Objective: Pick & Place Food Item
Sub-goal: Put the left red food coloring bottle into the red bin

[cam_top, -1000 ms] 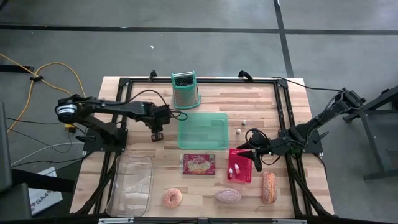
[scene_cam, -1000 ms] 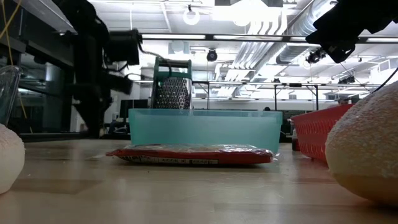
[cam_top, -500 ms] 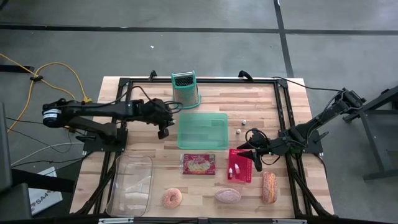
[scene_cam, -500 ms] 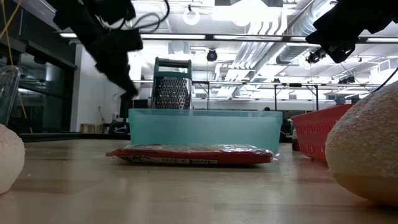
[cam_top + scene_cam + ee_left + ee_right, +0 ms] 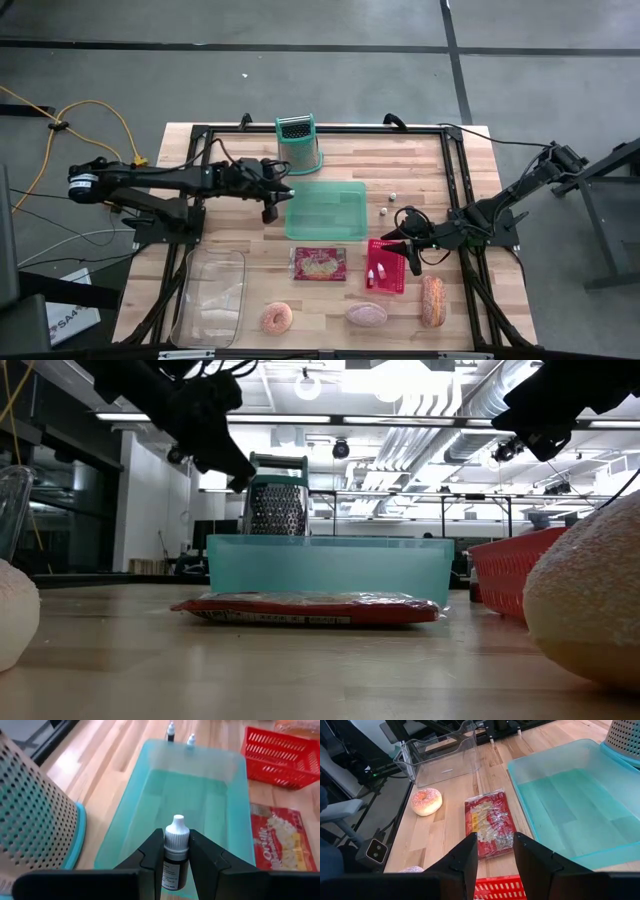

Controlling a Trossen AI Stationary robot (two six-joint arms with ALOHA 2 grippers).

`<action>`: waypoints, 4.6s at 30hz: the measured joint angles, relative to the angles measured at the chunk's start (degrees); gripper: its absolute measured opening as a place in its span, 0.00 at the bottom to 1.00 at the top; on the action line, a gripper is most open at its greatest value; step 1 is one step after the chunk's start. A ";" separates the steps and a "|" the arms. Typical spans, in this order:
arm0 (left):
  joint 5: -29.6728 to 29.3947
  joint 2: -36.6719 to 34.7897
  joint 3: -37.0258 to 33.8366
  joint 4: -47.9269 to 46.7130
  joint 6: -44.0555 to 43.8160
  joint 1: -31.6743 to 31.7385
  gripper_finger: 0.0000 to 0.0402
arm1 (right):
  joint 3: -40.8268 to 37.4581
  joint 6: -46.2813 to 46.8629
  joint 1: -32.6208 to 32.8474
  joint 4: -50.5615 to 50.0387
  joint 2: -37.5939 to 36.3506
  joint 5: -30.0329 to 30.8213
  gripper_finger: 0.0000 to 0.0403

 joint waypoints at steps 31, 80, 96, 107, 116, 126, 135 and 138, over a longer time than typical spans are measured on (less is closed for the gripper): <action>2.89 37.92 19.57 35.25 3.31 -9.67 0.16 | 0.02 0.01 0.01 -0.07 0.00 0.01 0.28; 0.90 38.48 21.03 54.52 5.22 -15.90 0.16 | 0.02 -10.51 -0.06 3.70 0.00 5.27 0.28; 0.85 38.44 21.00 59.25 5.63 -15.50 0.16 | 0.02 -27.33 -4.71 15.79 0.60 5.88 0.28; 0.81 38.44 21.00 59.19 6.95 -15.52 0.16 | 0.02 -28.65 -10.36 24.38 7.26 -3.26 0.28; 0.81 38.44 21.00 58.18 7.07 -15.50 0.16 | 0.02 -31.59 -11.68 31.33 11.16 -6.02 0.28; -1.05 38.42 20.96 55.55 8.38 -15.50 0.16 | 0.02 -31.72 -11.66 32.61 11.19 -6.02 0.28; -1.08 38.42 20.96 55.06 8.43 -15.51 0.16 | 0.02 -31.72 -11.66 32.26 11.19 -6.03 0.25; -1.09 38.42 20.96 54.80 8.37 -15.52 0.16 | 0.02 -31.75 -11.64 31.74 11.19 -6.02 0.20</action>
